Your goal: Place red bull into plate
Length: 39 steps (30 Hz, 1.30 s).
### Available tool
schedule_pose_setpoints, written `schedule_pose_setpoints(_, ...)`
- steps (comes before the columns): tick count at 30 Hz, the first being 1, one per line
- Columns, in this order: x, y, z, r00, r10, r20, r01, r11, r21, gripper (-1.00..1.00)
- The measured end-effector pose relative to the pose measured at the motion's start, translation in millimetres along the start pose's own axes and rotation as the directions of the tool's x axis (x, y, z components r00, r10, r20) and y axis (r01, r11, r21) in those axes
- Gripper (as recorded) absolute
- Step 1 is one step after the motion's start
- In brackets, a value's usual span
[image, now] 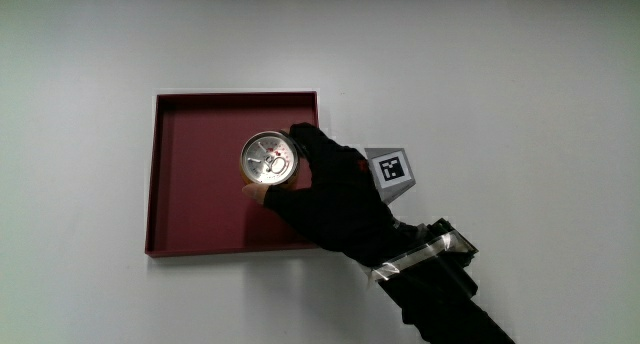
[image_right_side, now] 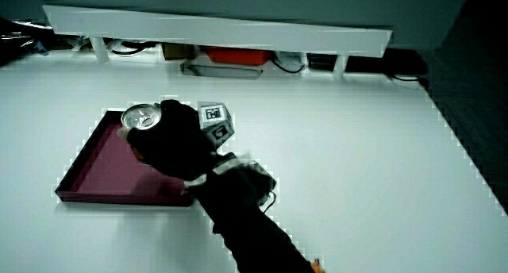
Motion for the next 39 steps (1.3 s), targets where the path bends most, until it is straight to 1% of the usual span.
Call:
schedule_pose_setpoints(1, 2.5, 0.3, -2.2, 1.0, -0.012, 0.008, 0.012, 0.9999, -0.011, 0.0)
schedule_pose_setpoints(2, 4.4, 1.0, -4.2, 1.0, -0.01, 0.0, 0.01, 0.9997, -0.022, 0.0)
schedule_pose_setpoints(3, 5.9, 1.4, -5.9, 1.0, -0.003, 0.011, 0.003, 0.9996, -0.029, 0.0)
schedule_pose_setpoints(5, 7.1, 0.9, -9.8, 0.999, -0.033, 0.012, 0.033, 0.9985, -0.044, 0.0)
schedule_pose_setpoints(7, 13.7, 1.5, -13.3, 0.999, -0.032, 0.033, 0.034, 0.998, -0.053, 0.0)
schedule_pose_setpoints(8, 16.0, 1.6, -15.1, 0.999, -0.036, 0.028, 0.037, 0.9976, -0.058, 0.0)
schedule_pose_setpoints(9, 17.3, 1.2, -17.1, 0.998, -0.054, 0.024, 0.055, 0.9962, -0.068, 0.0)
schedule_pose_setpoints(10, 20.8, 1.7, -18.7, 0.998, -0.051, 0.031, 0.053, 0.996, -0.072, 0.0)
schedule_pose_setpoints(11, 20.9, 1.2, -20.3, 0.996, -0.082, 0.031, 0.085, 0.9931, -0.081, 0.0)
schedule_pose_setpoints(13, 25.9, 1.6, -22.7, 0.995, -0.094, 0.033, 0.097, 0.9911, -0.091, 0.0)
schedule_pose_setpoints(14, 26.9, 1.1, -23.7, 0.993, -0.115, 0.029, 0.118, 0.9884, -0.096, 0.0)
schedule_pose_setpoints(15, 29.1, 1.3, -24.7, 0.992, -0.122, 0.028, 0.125, 0.9867, -0.104, 0.0)
schedule_pose_setpoints(16, 33.1, 1.7, -25.7, 0.993, -0.113, 0.032, 0.115, 0.9879, -0.104, 0.0)
schedule_pose_setpoints(17, 34.2, 1.1, -26.5, 0.99, -0.136, 0.036, 0.139, 0.9843, -0.109, 0.0)
schedule_pose_setpoints(19, 40.2, 1.0, -28.3, 0.991, -0.129, 0.019, 0.13, 0.9856, -0.108, 0.0)
schedule_pose_setpoints(20, 41.3, 0.7, -28.6, 0.989, -0.145, 0.02, 0.146, 0.9825, -0.115, 0.0)
schedule_pose_setpoints(21, 43.9, 0.7, -28.9, 0.989, -0.145, 0.019, 0.146, 0.9826, -0.114, 0.0)
schedule_pose_setpoints(22, 46.1, -0.2, -29.3, 0.989, -0.146, -0.01, 0.144, 0.9832, -0.112, 0.0)
schedule_pose_setpoints(23, 48.7, 0.0, -28.8, 0.989, -0.151, 0.0, 0.15, 0.9817, -0.117, 0.0)
schedule_pose_setpoints(24, 46.6, -0.3, -28.6, 0.988, -0.156, 0.009, 0.156, 0.9814, -0.112, 0.0)
schedule_pose_setpoints(25, 46.8, -0.1, -29.3, 0.989, -0.145, -0.005, 0.143, 0.9831, -0.113, 0.0)
schedule_pose_setpoints(28, 48.4, -0.9, -28.8, 0.987, -0.162, -0.02, 0.159, 0.9797, -0.122, 0.0)
schedule_pose_setpoints(29, 48.4, -1.4, -29.0, 0.987, -0.162, -0.017, 0.159, 0.9802, -0.118, 0.0)
schedule_pose_setpoints(30, 49.8, -1.3, -29.1, 0.989, -0.15, -0.005, 0.149, 0.9828, -0.11, 0.0)
schedule_pose_setpoints(31, 49.4, -1.4, -29.3, 0.988, -0.151, -0.025, 0.147, 0.9822, -0.117, 0.0)
schedule_pose_setpoints(32, 48.6, -1.6, -28.8, 0.988, -0.156, -0.019, 0.153, 0.9812, -0.117, -0.04)
schedule_pose_setpoints(33, 50.2, -1.3, -28.8, 0.989, -0.147, -0.019, 0.144, 0.9827, -0.116, -0.07)
schedule_pose_setpoints(34, 50.4, -1.6, -28.8, 0.987, -0.158, -0.016, 0.155, 0.9812, -0.115, -0.11)
schedule_pose_setpoints(35, 51.2, -1.5, -28.8, 0.987, -0.156, -0.02, 0.153, 0.9814, -0.116, -0.14)
schedule_pose_setpoints(37, 49.0, -2.3, -28.6, 0.985, -0.173, -0.017, 0.17, 0.9783, -0.119, -0.21)
schedule_pose_setpoints(39, 49.6, -2.2, -28.6, 0.985, -0.174, -0.015, 0.171, 0.9781, -0.119, -0.29)
